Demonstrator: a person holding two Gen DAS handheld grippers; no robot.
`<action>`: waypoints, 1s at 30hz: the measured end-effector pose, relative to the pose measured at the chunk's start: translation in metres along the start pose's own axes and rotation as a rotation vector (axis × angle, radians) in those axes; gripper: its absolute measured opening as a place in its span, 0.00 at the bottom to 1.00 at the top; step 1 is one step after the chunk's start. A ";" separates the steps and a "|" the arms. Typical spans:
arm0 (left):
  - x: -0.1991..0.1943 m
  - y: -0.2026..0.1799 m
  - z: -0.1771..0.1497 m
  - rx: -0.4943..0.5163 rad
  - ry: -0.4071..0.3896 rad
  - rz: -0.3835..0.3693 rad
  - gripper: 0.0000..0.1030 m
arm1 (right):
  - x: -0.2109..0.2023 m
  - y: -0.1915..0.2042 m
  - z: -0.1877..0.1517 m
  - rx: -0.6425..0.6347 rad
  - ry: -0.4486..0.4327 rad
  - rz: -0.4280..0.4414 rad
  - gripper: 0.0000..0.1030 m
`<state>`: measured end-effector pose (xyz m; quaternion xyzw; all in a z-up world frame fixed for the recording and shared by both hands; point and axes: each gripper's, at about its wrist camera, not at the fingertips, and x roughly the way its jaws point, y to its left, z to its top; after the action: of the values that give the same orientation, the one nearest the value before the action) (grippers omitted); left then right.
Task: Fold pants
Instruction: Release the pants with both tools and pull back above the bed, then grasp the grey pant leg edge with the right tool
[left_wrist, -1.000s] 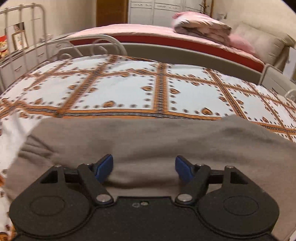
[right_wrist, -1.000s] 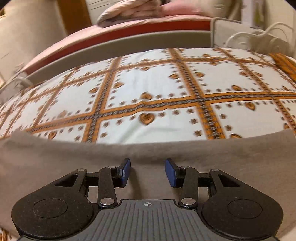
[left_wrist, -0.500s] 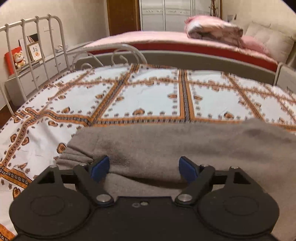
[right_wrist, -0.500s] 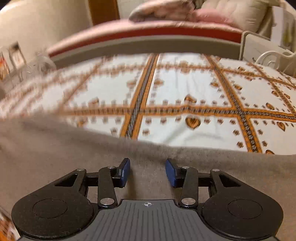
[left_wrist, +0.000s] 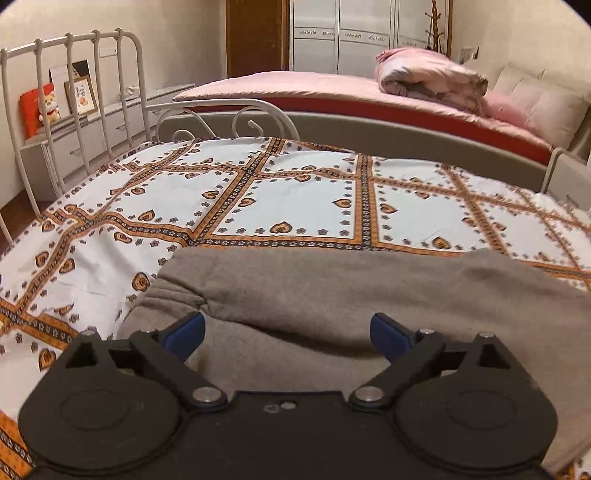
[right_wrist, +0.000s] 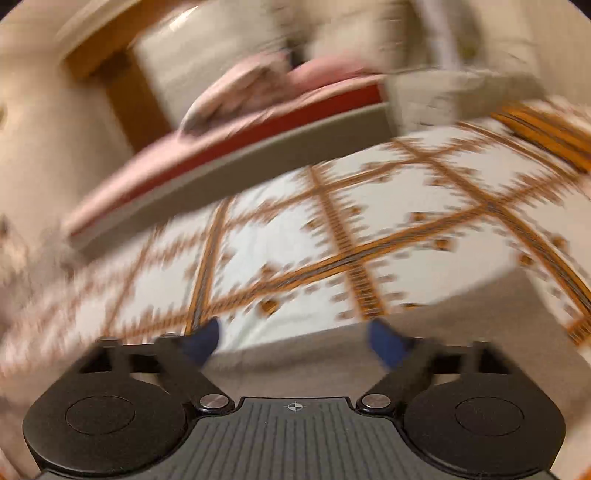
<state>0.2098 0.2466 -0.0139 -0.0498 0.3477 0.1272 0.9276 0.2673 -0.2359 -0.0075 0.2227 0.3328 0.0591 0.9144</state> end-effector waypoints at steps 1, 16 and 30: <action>-0.002 0.000 0.000 -0.010 0.006 -0.014 0.89 | -0.011 -0.021 0.004 0.070 -0.012 0.006 0.90; -0.004 -0.033 -0.017 0.081 0.092 -0.062 0.92 | -0.090 -0.203 -0.037 0.663 0.024 -0.016 0.21; 0.019 -0.067 -0.033 0.157 0.185 -0.034 0.94 | -0.045 -0.204 -0.034 0.624 0.083 0.030 0.21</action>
<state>0.2206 0.1794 -0.0509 0.0056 0.4400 0.0787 0.8945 0.2027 -0.4178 -0.0950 0.4947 0.3684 -0.0234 0.7867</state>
